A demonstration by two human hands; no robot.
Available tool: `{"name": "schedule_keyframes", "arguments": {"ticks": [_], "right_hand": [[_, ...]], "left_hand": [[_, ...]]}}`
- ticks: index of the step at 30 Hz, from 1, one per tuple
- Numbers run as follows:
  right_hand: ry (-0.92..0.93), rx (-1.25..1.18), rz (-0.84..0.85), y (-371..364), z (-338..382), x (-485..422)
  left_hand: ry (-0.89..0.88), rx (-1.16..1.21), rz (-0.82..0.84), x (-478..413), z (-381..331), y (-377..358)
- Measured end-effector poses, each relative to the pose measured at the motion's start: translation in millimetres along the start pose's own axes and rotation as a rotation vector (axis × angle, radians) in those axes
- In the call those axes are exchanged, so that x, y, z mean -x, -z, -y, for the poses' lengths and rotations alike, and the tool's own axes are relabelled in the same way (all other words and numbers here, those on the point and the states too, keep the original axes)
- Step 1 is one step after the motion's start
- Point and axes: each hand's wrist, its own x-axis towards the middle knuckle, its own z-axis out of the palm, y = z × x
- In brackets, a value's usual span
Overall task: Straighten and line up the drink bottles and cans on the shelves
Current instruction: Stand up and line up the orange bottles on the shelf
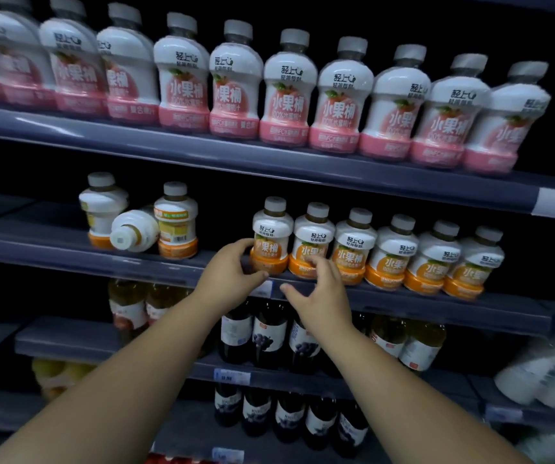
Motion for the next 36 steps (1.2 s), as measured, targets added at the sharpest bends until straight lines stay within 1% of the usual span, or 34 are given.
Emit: {"name": "schedule_keyframes", "arguments": {"ticks": [5,9,12,14,16,21,23,26,30,33,36], "right_hand": [[0.086,-0.028,0.170,-33.7,24.2,-2.0],[0.053,-0.086,0.206,-84.7,69.4,-11.4],[-0.002,-0.164,0.164,-123.0,103.1,-22.5],[-0.078,-0.211,0.113,-140.4,119.6,-28.4],[-0.132,-0.224,0.085,-148.3,128.5,-33.1],[-0.183,-0.229,0.076,-152.7,134.2,-45.2],[-0.179,-0.246,0.111,-153.6,133.8,-48.5],[-0.135,-0.231,0.141,-156.4,132.9,-55.4],[-0.146,-0.160,0.089,-173.2,136.0,-71.3],[-0.199,-0.143,0.038,-192.3,140.4,-84.0],[-0.240,-0.113,-0.020,-208.4,144.0,-86.7]], "left_hand": [[0.117,0.004,-0.134,28.8,26.7,36.5],[0.146,0.026,-0.140,39.9,58.1,83.1],[0.094,0.005,-0.113,28.6,74.7,117.3],[0.042,-0.021,-0.079,16.7,80.1,135.8],[0.017,-0.019,-0.040,6.3,81.3,146.9],[0.030,0.005,0.017,4.3,83.1,153.8],[0.057,0.003,-0.016,7.9,85.5,153.9],[0.098,-0.037,-0.135,10.2,93.2,155.1],[0.032,-0.162,-0.248,-3.8,119.8,160.2],[-0.019,-0.190,-0.247,-21.9,145.3,165.3],[-0.074,-0.175,-0.177,-33.5,159.9,168.9]]}}
